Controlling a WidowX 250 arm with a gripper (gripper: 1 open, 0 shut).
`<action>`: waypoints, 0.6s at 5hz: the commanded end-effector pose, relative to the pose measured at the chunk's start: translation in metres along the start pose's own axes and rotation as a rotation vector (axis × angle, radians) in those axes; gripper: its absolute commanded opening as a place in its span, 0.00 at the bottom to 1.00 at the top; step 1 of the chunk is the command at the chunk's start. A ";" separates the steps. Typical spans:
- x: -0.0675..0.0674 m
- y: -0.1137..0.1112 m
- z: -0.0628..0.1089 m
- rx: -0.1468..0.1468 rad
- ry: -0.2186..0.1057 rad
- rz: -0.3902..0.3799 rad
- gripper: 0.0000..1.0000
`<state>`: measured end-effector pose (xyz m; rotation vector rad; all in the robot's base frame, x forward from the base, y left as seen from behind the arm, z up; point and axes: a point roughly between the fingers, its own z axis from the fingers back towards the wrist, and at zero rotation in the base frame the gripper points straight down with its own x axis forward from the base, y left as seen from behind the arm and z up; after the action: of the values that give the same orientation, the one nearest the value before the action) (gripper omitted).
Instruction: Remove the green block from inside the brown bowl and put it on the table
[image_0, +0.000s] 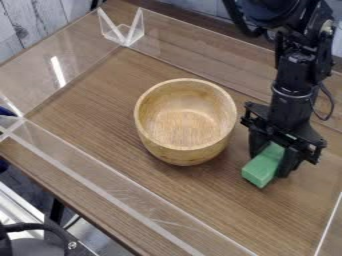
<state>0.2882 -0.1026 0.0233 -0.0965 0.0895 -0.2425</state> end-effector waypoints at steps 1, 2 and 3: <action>0.007 0.001 0.018 -0.010 -0.059 -0.013 0.00; 0.006 0.002 0.021 -0.016 -0.063 -0.020 0.00; 0.006 0.002 0.025 -0.021 -0.063 -0.017 1.00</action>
<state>0.2862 -0.1000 0.0239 -0.1129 0.1081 -0.2587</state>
